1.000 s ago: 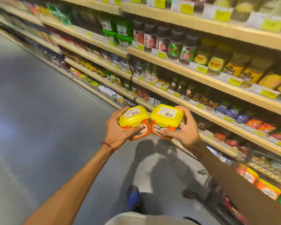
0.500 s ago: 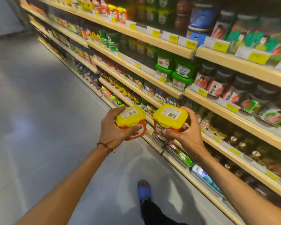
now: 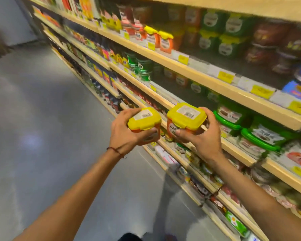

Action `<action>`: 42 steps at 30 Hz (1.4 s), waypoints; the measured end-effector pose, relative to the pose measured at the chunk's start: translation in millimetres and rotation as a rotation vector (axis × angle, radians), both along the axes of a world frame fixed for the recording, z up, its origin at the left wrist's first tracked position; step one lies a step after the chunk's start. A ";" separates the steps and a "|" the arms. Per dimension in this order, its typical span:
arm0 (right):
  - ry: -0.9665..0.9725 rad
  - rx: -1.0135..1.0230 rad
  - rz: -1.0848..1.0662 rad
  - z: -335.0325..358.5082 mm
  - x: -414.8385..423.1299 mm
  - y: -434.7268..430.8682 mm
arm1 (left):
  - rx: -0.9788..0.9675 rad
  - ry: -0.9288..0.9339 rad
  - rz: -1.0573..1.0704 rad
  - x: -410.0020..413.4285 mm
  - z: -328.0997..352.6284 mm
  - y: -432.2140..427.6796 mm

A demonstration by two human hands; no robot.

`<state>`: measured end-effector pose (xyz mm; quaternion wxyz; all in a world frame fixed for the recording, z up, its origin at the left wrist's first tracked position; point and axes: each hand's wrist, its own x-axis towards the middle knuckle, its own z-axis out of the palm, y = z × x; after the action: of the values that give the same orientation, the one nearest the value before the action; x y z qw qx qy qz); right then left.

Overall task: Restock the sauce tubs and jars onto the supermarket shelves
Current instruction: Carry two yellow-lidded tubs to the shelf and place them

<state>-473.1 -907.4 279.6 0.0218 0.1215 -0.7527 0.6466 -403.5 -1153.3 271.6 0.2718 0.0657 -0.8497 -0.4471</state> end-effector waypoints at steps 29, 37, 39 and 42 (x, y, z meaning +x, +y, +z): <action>0.325 -0.115 -0.503 89.4 -240.9 -226.2 | -0.091 0.376 -0.572 -397.0 128.0 -218.2; 0.369 -0.096 -0.652 98.9 -272.9 -249.5 | -0.130 0.409 -0.681 -459.1 141.4 -224.0; 0.381 -0.037 -0.665 102.5 -277.4 -254.9 | -0.132 0.397 -0.693 -468.3 142.0 -223.3; 0.388 -0.039 -0.696 102.4 -279.9 -262.9 | -0.086 0.358 -0.667 -477.8 140.5 -220.1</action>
<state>-752.9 -1170.3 382.0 0.3839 -0.0213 -0.7182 0.5799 -881.3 -1373.4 412.1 0.2581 -0.3050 -0.7813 -0.4794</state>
